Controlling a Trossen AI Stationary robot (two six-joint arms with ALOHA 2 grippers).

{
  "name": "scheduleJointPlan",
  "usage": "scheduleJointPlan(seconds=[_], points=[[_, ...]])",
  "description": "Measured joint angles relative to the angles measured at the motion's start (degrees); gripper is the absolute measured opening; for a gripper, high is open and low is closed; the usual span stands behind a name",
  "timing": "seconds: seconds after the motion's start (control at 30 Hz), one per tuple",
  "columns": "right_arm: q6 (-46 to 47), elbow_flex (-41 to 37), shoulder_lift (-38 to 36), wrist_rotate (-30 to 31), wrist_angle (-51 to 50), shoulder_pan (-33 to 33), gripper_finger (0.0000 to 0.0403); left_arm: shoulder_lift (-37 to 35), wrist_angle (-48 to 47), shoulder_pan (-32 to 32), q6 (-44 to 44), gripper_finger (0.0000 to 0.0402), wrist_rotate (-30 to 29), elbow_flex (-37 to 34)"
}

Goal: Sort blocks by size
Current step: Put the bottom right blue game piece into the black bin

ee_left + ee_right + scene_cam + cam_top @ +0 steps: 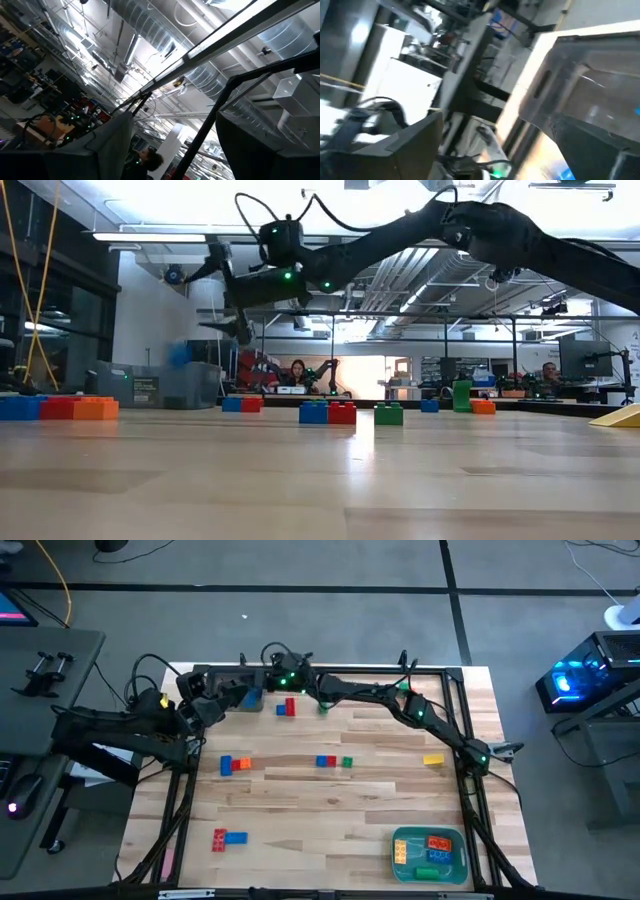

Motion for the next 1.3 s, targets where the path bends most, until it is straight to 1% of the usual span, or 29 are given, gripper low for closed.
scheduleJointPlan(seconds=[0.13,0.27,0.4,0.5,0.63,0.73,0.87,0.93,0.97,1.03,1.1,1.17,1.23,1.3], points=[[3.9,0.0,0.0,-3.5,0.5,-1.5,0.0369,1.0,-0.1,0.0,0.0,0.0270,-1.7,0.0],[1.1,-0.1,-1.2,-6.0,-0.1,-3.2,0.0370,2.0,0.0,0.0,-0.1,0.0270,-1.8,0.0],[-2.9,-0.1,-5.5,-6.1,-3.1,-6.0,0.0370,2.8,0.0,0.0,-0.1,0.0270,-1.8,0.0],[-9.1,-0.1,-10.2,-5.4,-9.6,-8.4,0.0371,3.1,0.0,0.0,0.1,0.0270,-1.8,0.0],[-19.1,-0.1,-17.6,-1.9,-21.9,-10.6,0.0371,3.2,-0.2,0.0,0.1,0.0270,-1.8,0.0],[-26.4,-0.1,-22.8,0.3,-29.8,-11.2,0.0371,3.2,-0.6,0.2,-1.1,0.0270,-1.8,0.0],[-34.0,-0.1,-28.6,2.2,-39.4,-10.5,0.0371,3.3,-4.9,1.0,2.3,0.0270,-1.7,0.0],[-37.0,-0.1,-30.9,4.8,-44.6,-9.1,0.0371,3.3,-12.4,1.6,0.7,0.0270,-2.4,0.2],[-37.9,-0.1,-32.1,5.9,-47.2,-8.5,0.0371,3.3,-19.9,2.2,-1.5,0.0270,-3.2,0.9],[-39.7,-0.1,-34.0,8.7,-52.4,-6.7,0.0371,4.2,-40.5,3.3,-4.9,0.0270,-3.8,3.7],[-40.3,0.0,-35.4,12.2,-57.9,-4.7,0.0371,6.8,-63.9,3.9,-5.1,0.0269,-2.9,7.7],[-40.3,-0.1,-36.1,15.7,-63.3,-2.7,0.0371,10.5,-83.8,3.2,-4.6,0.0265,-0.8,10.6],[-40.2,-0.1,-36.4,18.4,-67.8,-0.9,0.0371,14.4,-98.6,0.8,-5.1,0.0261,1.8,11.2],[-40.3,-0.1,-36.4,20.3,-72.0,0.9,0.0371,18.0,-107.5,-3.4,-6.5,0.0256,4.2,11.2]])
